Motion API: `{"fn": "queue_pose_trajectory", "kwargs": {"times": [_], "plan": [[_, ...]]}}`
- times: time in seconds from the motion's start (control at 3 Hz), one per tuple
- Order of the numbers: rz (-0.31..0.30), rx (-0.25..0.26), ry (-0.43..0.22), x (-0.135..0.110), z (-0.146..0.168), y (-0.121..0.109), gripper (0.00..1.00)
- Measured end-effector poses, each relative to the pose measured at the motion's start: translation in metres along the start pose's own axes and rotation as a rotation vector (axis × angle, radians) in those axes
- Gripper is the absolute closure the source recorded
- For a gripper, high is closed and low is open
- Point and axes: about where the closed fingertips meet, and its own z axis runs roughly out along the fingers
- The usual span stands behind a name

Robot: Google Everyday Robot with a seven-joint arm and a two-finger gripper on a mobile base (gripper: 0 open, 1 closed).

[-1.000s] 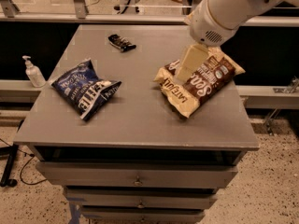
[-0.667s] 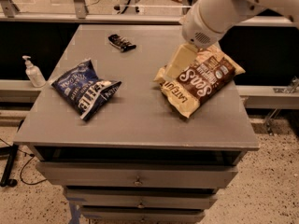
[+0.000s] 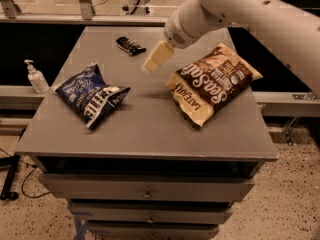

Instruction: Move rxbar chocolate near blue chip bag

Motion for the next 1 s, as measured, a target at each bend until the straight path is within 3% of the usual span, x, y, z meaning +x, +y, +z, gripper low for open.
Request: {"fn": "queue_pose_trajectory", "kwargs": {"times": [0.33,1.0], "plan": [[0.087,0.017,-0.097,-0.019,0.041,-0.02,0.0],[0.107,0.056,-0.174,-0.04,0.111,-0.046,0.0]]}}
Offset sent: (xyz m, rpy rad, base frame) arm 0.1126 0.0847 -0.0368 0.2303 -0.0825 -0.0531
